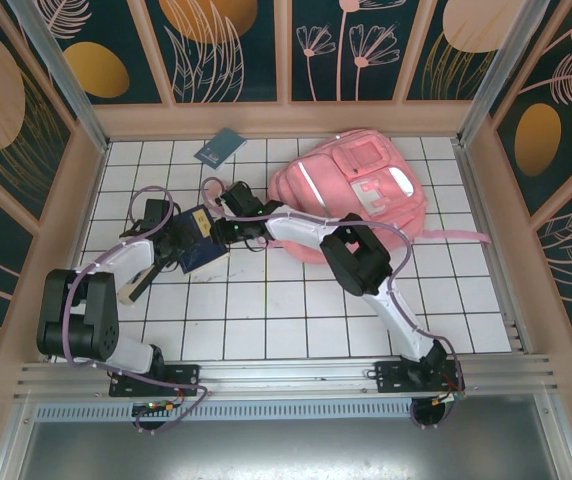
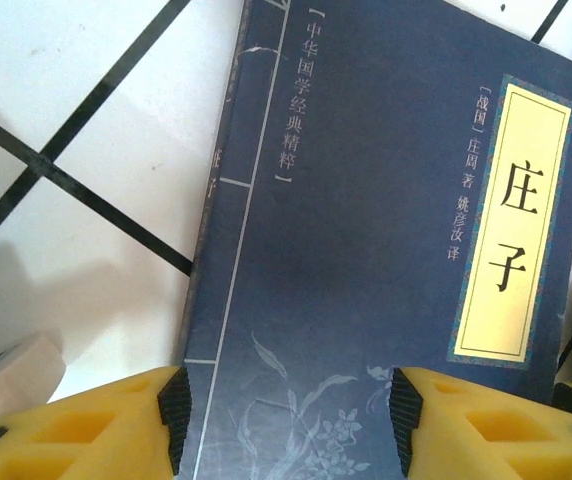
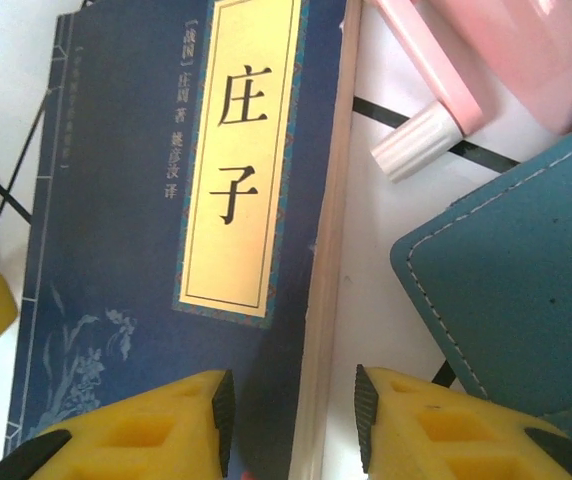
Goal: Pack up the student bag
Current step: Pick up the book from the middle-left of the table.
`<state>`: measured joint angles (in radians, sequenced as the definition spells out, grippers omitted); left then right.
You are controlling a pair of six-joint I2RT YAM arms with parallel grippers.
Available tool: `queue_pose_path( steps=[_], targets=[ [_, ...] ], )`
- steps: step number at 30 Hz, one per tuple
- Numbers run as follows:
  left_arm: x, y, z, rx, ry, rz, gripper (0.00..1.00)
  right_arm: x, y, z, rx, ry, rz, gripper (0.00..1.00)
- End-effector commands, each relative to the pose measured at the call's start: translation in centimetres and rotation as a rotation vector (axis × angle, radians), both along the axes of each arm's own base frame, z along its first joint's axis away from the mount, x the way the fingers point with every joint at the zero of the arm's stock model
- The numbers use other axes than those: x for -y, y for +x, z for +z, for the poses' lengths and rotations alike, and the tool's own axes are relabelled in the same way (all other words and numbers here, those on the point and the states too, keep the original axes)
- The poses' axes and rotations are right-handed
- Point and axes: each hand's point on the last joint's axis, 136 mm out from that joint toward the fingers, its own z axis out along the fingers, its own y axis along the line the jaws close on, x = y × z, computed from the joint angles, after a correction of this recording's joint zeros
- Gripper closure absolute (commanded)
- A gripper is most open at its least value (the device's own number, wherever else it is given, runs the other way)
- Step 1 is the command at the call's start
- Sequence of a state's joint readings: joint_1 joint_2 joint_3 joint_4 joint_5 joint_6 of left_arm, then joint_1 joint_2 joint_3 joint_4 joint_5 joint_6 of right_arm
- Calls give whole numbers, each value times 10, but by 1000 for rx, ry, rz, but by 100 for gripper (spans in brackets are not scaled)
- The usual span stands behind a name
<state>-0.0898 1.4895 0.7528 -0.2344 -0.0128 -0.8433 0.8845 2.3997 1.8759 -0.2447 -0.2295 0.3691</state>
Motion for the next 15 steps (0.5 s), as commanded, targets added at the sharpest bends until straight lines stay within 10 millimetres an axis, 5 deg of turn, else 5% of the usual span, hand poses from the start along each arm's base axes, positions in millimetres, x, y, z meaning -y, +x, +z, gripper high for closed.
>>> queue_pose_path(
  steps=[1,11,15],
  targets=[
    [-11,-20,-27,-98,47,0,42,-5,-4,-9,7,-31,30,62],
    [-17,-33,-45,-159,77,13,42,-7,-11,-23,2,-69,46,66],
    [-2,-32,-55,-142,0,-22,42,-7,-15,-27,-8,-73,57,68]
  ],
)
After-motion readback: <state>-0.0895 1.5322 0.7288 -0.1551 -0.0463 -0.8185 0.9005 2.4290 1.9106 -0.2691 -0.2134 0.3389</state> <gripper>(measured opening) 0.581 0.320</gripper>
